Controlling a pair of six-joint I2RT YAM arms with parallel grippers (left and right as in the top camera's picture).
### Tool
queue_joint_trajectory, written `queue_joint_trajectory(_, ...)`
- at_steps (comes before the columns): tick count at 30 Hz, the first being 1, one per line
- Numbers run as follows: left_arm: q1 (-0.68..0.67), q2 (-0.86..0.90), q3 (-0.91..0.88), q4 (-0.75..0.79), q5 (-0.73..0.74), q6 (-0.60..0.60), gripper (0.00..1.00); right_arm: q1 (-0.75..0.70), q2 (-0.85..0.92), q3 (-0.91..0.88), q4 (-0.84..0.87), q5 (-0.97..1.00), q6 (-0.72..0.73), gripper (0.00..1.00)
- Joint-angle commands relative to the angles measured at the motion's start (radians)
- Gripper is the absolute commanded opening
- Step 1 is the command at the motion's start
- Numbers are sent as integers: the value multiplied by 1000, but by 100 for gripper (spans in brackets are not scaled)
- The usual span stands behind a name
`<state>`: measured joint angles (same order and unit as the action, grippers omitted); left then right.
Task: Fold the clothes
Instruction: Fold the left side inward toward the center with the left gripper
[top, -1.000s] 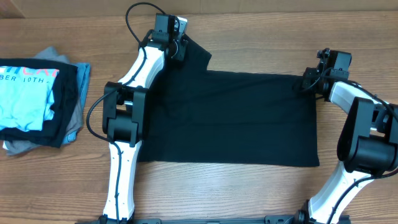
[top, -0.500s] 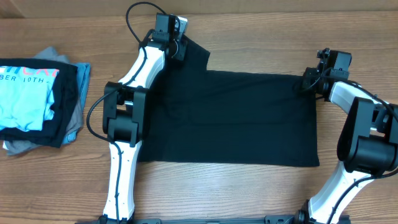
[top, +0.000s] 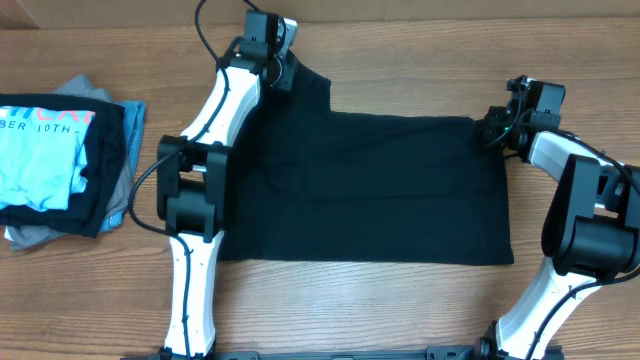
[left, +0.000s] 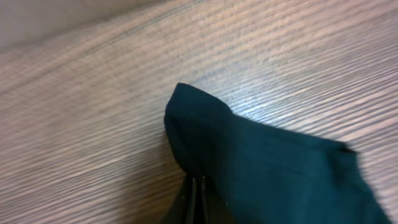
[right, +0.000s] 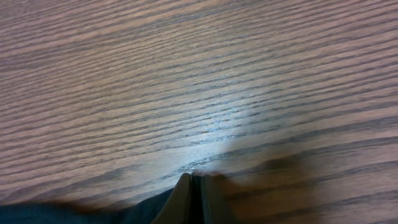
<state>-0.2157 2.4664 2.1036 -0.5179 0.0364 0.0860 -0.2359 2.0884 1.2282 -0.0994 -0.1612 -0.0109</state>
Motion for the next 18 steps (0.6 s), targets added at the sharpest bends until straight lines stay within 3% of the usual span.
queue_joint_trajectory(1, 1, -81, 9, -35, -13, 12, 4, -1, -43, 15, -9, -24, 2, 4)
queue_joint_trajectory(18, 1, -178, 9, -306, -47, 11, 4, -1, -127, 15, -100, -41, 2, 4)
